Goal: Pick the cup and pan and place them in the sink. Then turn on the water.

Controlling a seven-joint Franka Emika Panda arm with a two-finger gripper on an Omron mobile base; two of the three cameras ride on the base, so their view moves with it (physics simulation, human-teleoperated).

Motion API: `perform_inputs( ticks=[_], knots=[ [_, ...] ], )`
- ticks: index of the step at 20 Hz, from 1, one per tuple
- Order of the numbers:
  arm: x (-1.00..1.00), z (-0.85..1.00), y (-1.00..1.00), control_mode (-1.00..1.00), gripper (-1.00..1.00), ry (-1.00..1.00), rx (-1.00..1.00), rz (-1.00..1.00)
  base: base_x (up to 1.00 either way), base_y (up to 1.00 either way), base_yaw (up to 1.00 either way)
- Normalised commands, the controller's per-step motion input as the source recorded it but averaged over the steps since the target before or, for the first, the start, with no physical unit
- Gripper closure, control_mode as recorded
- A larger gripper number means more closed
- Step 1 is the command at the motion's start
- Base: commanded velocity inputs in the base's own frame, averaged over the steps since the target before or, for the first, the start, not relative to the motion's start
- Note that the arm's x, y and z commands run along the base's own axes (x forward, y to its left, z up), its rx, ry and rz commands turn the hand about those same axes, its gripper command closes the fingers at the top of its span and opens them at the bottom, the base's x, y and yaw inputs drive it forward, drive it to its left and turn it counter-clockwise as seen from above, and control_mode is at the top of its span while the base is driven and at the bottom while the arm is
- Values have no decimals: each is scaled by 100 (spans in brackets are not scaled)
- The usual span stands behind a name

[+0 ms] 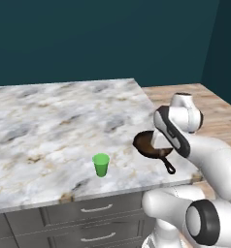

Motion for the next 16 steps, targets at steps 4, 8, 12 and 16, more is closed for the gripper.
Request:
perform_inputs(
  ticks=[4,8,12,16],
  knots=[
    [6,-45,-6,-100,-100,14,0,4,0,0,0],
    [7,-56,-14,-100,-100,9,0,3,0,0,0],
    [2,-45,-15,-100,-100,4,0,1,0,0,0],
    [6,-37,-7,-100,-100,0,0,0,0,0,0]
  ],
)
